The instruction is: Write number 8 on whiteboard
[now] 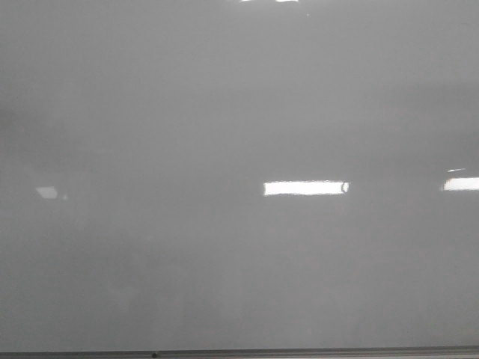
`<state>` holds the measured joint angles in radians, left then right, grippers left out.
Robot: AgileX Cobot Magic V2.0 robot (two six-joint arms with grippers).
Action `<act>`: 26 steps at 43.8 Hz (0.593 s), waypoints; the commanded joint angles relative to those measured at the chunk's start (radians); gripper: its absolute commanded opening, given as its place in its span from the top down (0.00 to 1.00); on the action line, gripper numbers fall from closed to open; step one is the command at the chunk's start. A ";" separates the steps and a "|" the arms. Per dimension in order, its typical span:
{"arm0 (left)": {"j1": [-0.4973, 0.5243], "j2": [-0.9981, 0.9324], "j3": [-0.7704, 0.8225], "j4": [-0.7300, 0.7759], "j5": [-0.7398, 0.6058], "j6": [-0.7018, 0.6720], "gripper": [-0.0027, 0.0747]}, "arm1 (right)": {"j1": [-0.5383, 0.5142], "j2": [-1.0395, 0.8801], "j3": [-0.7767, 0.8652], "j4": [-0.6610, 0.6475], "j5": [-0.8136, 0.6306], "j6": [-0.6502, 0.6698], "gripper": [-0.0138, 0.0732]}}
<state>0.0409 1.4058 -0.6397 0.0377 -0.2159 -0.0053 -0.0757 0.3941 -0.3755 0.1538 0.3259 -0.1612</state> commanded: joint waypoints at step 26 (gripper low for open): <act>0.005 -0.080 -0.030 -0.011 0.000 -0.009 0.92 | 0.004 0.013 -0.036 0.010 -0.063 0.000 0.24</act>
<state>0.0648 1.3994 -0.6397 0.0377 -0.2009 -0.0053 -0.0757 0.3941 -0.3755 0.1538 0.3282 -0.1612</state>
